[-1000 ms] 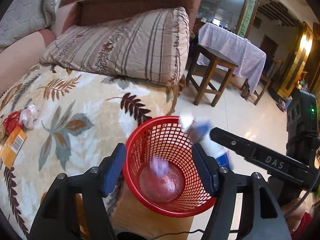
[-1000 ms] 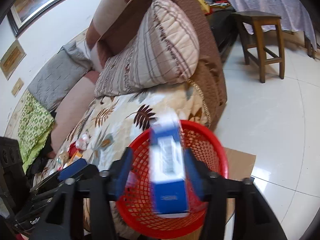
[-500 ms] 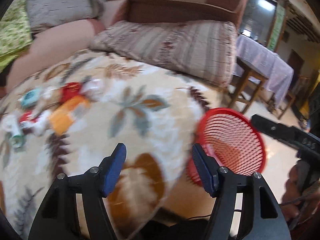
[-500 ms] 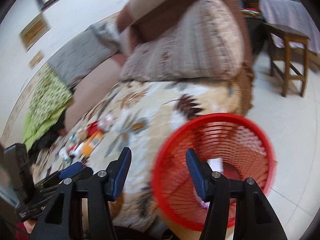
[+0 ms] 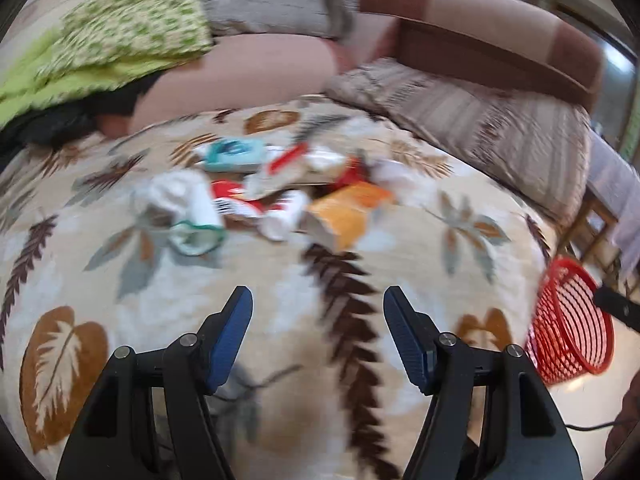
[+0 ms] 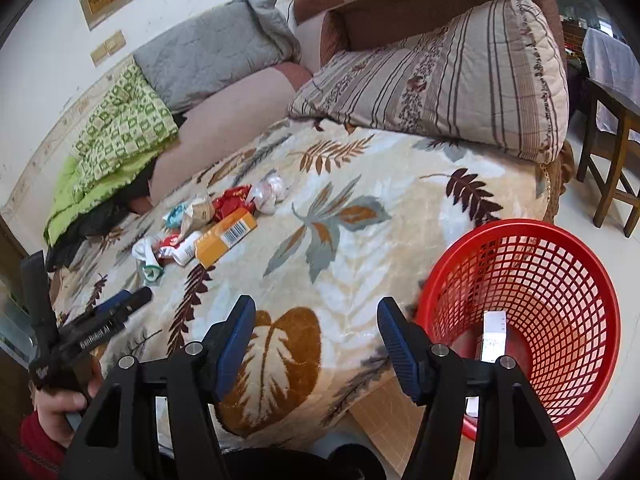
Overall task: Collect trash
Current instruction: 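Move both open tools back toward the trash pile on the bed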
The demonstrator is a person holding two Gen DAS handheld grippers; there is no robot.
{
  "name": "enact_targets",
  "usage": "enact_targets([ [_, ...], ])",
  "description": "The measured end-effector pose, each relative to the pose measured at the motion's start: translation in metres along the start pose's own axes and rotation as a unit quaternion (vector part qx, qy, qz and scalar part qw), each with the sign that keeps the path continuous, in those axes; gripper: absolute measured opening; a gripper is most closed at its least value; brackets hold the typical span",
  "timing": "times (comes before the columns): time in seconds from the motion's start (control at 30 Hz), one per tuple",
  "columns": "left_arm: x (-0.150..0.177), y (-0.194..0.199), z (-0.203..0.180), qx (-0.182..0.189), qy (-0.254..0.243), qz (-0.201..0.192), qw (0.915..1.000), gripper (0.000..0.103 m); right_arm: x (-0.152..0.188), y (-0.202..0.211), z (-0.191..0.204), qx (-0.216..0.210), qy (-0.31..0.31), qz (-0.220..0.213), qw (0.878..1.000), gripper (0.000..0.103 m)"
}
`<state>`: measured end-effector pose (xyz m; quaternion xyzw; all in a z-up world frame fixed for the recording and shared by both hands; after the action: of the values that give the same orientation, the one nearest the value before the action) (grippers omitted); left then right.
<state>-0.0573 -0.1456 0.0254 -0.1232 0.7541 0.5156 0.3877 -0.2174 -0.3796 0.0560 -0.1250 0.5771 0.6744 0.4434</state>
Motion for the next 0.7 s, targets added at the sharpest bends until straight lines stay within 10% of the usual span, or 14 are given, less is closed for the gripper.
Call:
enact_targets([
  [0.7,-0.008,-0.012,0.124,-0.079,0.131,-0.001,0.9883,0.067,-0.031,-0.08,0.088,-0.018,0.025,0.085,0.996,0.07],
])
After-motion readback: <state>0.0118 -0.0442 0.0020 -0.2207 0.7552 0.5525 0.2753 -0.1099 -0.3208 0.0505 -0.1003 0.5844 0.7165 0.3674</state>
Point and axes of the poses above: each gripper's, at about its wrist camera, not at the fingertips, and y roughly against the way its jaws point, z to its left, x to its underside, the point moved 7 cm from there along -y, roughly the way its jaws point, and after that the axes turned 1 degree about y, right-handed, at the moved point
